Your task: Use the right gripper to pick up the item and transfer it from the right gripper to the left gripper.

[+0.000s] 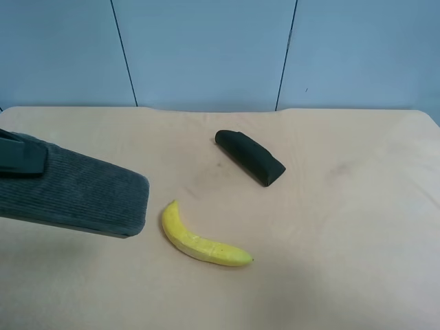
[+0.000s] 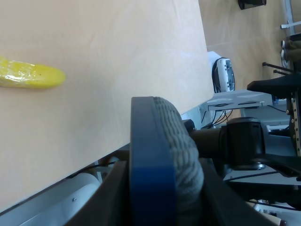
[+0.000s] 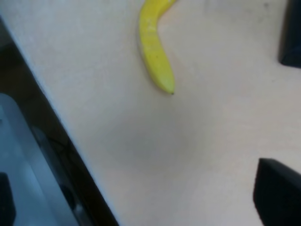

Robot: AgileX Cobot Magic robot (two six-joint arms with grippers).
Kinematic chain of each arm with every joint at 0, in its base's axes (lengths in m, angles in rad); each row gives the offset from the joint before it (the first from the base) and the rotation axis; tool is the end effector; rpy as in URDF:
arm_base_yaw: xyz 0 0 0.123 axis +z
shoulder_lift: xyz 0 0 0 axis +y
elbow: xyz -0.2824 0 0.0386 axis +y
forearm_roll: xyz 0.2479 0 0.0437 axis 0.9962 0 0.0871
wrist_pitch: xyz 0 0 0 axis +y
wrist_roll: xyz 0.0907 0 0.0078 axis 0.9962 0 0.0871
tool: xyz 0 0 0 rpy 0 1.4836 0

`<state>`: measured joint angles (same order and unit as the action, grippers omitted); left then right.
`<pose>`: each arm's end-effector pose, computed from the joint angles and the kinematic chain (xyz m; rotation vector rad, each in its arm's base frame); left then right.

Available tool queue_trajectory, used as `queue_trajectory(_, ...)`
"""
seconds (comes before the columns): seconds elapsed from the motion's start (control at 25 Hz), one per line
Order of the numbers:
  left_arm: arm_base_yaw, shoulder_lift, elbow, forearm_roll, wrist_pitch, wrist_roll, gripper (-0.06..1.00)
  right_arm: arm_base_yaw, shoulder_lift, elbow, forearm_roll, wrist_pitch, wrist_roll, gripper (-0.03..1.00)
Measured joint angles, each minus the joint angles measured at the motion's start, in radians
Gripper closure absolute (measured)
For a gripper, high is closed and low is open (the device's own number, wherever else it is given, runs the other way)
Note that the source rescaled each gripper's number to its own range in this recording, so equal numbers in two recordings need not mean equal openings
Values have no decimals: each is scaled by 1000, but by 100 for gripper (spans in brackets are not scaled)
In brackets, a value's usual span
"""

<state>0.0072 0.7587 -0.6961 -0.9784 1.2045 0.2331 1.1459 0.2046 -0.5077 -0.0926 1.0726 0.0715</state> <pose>0.1059 -0.0698 0.3267 0.0502 2.3973 -1.2110 0.0172 0.0200 0.2767 -1.1849 1.9768 0.5304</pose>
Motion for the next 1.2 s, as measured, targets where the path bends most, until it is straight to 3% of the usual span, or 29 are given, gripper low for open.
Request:
queue_trajectory(0.28,0,0,0,0,-15,0,94,0,-7,0,0,0,-1,-3)
queue_trajectory(0.4,0,0,0,0,-19,0,94,-46,-29,0,0,0,-1,-3)
queue_trajectory(0.52,0,0,0,0,-27,0,94,-171,-82,1,0,0,-1,-3)
queue_trajectory(0.92,0,0,0,0,-117,2,94,-735,-207,2,0,-3,-1,-3)
queue_trajectory(1.04,0,0,0,0,-171,3,94,-839,-207,2,0,-3,-1,-3)
queue_trajectory(1.2,0,1,0,0,-248,3,94,-874,-207,2,0,-3,-1,-3)
